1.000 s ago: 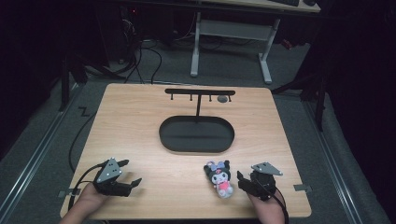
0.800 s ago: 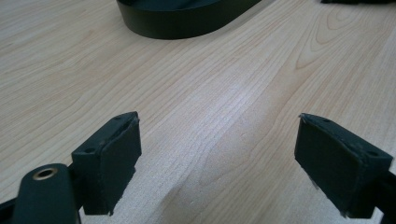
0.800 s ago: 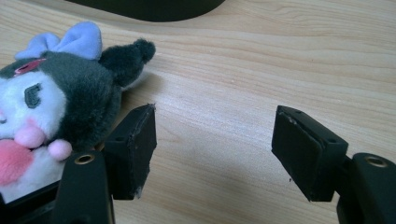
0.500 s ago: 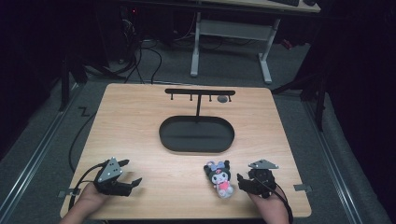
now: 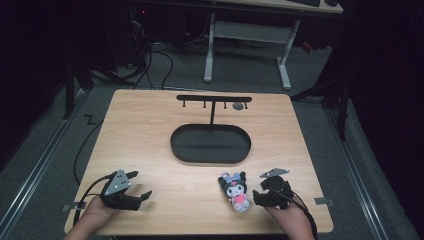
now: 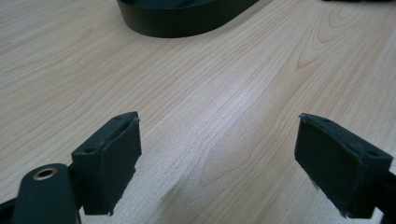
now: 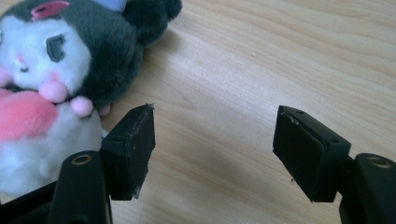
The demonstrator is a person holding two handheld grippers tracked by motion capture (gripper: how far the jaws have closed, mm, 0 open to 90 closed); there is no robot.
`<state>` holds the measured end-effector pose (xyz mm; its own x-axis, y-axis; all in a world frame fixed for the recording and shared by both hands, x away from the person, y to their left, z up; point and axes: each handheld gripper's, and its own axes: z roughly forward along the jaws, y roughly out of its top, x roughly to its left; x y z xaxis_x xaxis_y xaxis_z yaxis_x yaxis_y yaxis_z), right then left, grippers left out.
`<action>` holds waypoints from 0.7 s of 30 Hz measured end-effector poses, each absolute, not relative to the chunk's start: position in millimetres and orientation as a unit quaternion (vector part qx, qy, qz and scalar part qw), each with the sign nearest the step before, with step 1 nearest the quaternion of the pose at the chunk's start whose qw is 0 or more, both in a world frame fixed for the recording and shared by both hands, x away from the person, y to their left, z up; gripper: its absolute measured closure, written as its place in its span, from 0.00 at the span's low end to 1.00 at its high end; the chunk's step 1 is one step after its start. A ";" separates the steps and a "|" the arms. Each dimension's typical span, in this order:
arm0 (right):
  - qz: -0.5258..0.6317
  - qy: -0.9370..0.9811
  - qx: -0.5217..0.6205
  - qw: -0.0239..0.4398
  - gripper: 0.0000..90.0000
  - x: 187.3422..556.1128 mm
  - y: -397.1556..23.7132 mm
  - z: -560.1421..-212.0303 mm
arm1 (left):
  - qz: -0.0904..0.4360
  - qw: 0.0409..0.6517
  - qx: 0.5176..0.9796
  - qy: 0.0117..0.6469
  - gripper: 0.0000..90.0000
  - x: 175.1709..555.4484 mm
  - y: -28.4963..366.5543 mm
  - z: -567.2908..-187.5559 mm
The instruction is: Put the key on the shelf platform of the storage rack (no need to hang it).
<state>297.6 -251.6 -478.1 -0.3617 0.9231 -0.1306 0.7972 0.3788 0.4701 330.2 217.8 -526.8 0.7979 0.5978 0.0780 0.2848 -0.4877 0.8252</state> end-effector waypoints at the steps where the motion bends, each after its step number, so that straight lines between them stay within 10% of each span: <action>1: 0.161 0.810 0.533 0.187 0.33 297.8 -251.3 -477.9 | 0.181 0.433 0.843 0.262 0.17 330.2 217.8 -526.8; 21: 0.097 0.831 0.528 0.146 0.33 302.4 -245.4 -461.7 | 0.178 0.433 0.843 0.265 0.17 331.6 217.8 -526.6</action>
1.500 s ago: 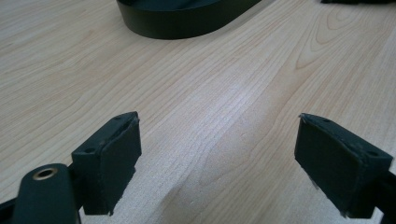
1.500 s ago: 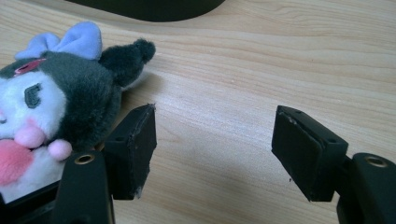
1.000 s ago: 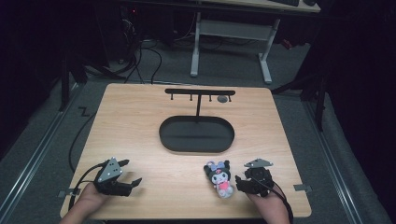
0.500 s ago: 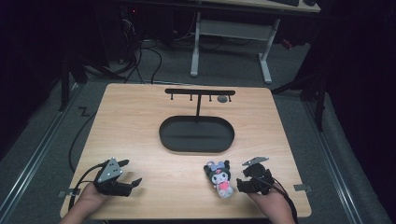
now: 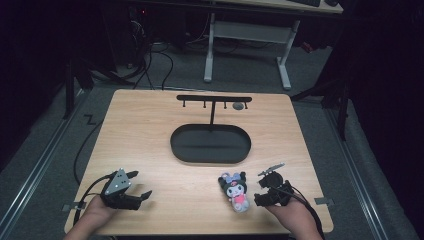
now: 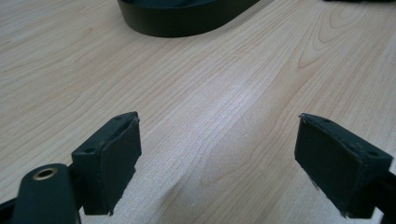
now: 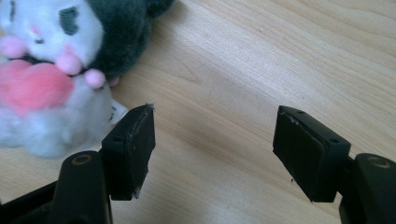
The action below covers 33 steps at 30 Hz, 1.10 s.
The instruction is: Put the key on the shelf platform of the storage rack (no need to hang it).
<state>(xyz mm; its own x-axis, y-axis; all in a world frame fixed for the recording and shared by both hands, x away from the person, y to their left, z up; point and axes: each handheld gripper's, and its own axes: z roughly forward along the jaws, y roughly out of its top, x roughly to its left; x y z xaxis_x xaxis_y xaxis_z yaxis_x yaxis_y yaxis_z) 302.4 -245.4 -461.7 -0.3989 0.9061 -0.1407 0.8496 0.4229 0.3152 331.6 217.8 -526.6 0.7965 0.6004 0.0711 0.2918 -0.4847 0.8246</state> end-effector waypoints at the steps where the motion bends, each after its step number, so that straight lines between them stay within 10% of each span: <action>1: 0.096 0.831 0.528 0.147 0.33 301.7 -243.8 -459.7 | 0.178 0.434 0.843 0.265 0.17 331.6 217.8 -526.6; 33: 0.144 0.845 0.508 0.089 0.17 293.3 -189.6 -449.6 | 0.176 0.433 0.843 0.266 0.17 332.3 217.6 -526.5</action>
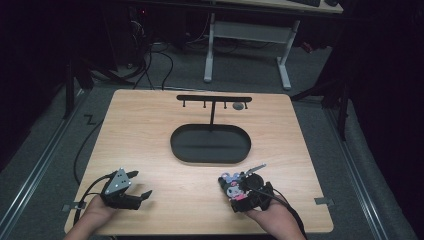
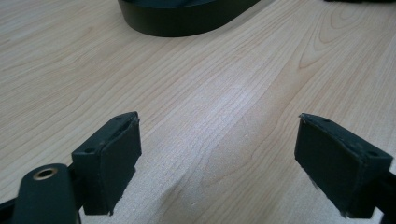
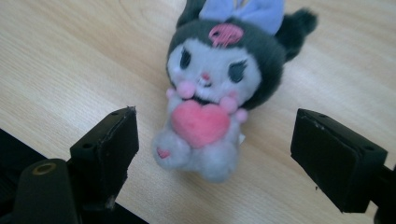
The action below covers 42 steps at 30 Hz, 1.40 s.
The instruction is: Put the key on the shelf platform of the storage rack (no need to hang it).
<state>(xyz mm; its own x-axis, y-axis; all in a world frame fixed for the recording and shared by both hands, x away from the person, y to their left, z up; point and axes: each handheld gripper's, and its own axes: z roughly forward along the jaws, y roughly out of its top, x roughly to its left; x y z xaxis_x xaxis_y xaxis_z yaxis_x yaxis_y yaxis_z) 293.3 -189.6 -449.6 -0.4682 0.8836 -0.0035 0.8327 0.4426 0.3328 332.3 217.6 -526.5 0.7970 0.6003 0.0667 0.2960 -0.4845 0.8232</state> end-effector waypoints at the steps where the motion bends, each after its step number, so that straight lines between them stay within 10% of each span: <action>1: 0.140 0.844 0.510 0.086 0.17 292.8 -188.4 -452.7 | 0.176 0.433 0.843 0.266 0.17 332.3 217.7 -526.5; 18: 0.123 0.851 0.506 0.065 0.20 295.5 -184.4 -477.4 | 0.174 0.434 0.842 0.269 0.17 333.4 218.2 -526.4; 31: 0.127 0.846 0.511 0.083 0.49 295.1 -201.6 -478.9 | 0.175 0.434 0.842 0.269 0.17 333.0 218.1 -526.4; 42: 0.138 0.844 0.509 0.099 0.55 294.4 -203.3 -475.7 | 0.173 0.435 0.841 0.269 0.17 333.7 218.2 -526.3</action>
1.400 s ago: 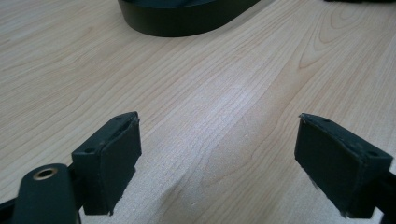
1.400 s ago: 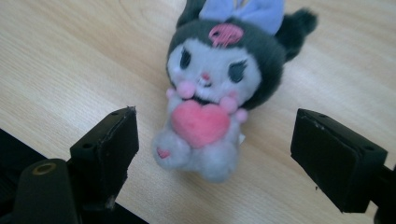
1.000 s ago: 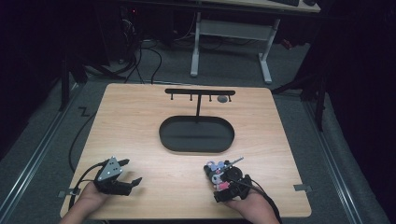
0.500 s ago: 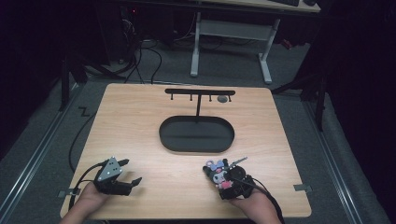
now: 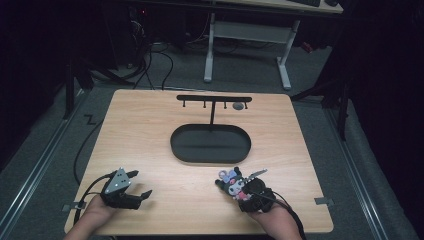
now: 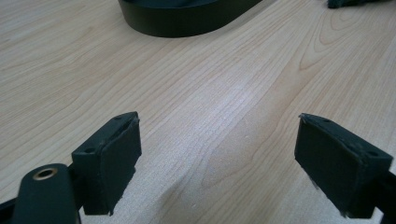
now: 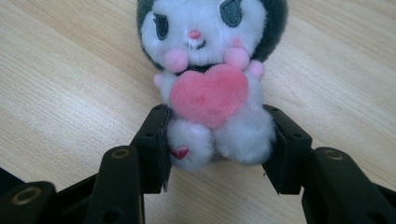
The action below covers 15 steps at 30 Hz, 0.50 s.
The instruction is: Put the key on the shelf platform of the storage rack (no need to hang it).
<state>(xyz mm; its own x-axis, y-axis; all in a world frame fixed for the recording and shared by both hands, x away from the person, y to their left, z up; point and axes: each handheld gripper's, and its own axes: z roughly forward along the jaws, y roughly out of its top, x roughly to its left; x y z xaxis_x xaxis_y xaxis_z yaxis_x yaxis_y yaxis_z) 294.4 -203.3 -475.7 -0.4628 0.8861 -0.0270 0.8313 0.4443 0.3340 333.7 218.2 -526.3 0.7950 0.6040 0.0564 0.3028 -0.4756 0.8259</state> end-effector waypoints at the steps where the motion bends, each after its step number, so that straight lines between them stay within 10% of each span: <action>1: 0.142 0.842 0.511 0.100 0.55 294.4 -203.9 -474.3 | 0.173 0.436 0.841 0.270 0.17 333.9 218.2 -526.4; 15: 0.165 0.831 0.518 0.121 0.56 297.3 -213.6 -447.0 | 0.174 0.434 0.842 0.269 0.17 333.3 218.1 -526.4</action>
<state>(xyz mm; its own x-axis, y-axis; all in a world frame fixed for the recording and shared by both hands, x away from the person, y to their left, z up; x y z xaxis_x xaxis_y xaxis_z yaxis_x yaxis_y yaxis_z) 297.3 -213.6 -447.0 -0.4343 0.9003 -0.0302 0.8208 0.4093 0.3984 333.3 218.1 -526.4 0.7942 0.6047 0.0597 0.3017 -0.4778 0.8250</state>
